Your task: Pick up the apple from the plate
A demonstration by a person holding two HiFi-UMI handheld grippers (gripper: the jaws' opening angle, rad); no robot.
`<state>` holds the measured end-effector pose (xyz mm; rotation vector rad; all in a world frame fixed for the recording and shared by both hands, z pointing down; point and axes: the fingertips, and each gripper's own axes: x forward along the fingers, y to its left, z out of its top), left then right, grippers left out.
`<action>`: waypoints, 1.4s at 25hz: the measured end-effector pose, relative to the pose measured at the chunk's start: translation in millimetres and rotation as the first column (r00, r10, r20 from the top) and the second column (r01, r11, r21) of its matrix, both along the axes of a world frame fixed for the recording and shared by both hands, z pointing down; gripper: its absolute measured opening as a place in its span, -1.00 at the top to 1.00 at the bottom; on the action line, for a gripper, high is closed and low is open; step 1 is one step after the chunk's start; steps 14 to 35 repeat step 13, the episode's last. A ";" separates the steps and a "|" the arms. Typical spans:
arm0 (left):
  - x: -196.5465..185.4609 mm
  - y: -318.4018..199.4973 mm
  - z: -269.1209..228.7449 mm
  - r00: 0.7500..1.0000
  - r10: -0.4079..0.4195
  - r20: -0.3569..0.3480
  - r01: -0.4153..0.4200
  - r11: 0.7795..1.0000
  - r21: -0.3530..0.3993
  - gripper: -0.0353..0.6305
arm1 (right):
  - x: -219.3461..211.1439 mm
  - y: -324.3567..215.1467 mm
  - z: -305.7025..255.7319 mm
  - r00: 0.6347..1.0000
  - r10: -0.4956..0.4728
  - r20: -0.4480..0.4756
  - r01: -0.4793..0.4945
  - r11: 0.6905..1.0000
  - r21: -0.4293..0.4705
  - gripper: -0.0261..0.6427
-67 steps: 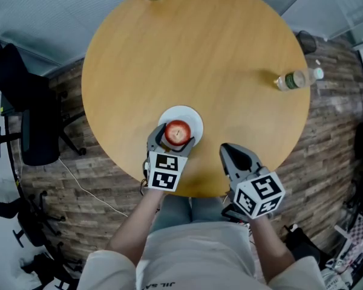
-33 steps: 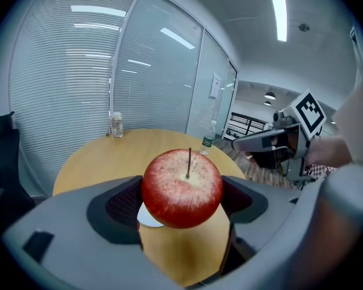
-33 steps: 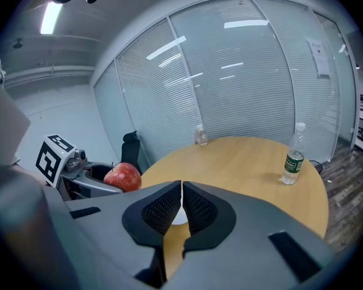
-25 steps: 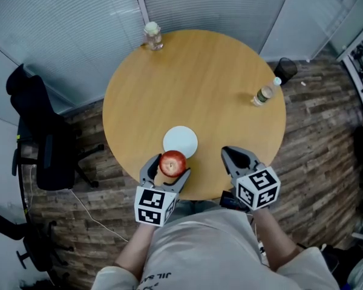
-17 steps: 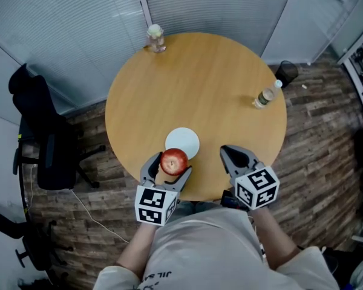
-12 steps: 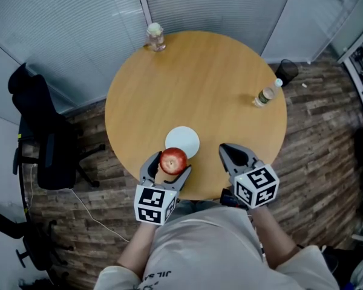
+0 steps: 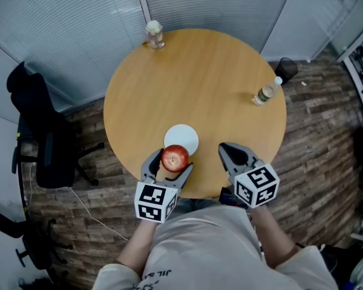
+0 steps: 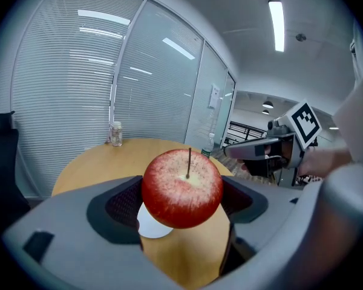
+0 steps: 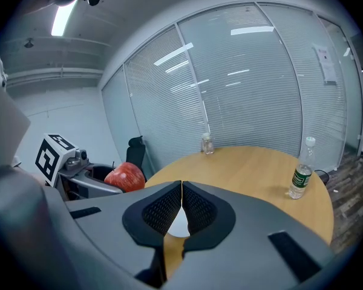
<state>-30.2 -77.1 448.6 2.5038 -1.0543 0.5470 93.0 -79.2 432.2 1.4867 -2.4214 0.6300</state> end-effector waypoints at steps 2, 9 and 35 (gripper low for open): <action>0.5 -0.9 -0.9 1.000 0.002 -0.002 -0.002 1.000 0.001 -0.30 | 1.4 0.2 0.3 1.000 0.003 -0.001 -0.003 1.000 -0.003 0.83; 3.0 4.8 0.2 1.000 0.006 -0.006 -0.006 1.000 -0.006 -0.30 | 2.1 5.1 0.5 1.000 0.001 0.000 -0.001 1.000 0.000 0.83; 0.9 8.5 -0.5 1.000 0.008 -0.007 -0.008 1.000 -0.008 -0.30 | -3.1 8.8 0.3 1.000 -0.008 0.000 0.008 1.000 -0.003 0.83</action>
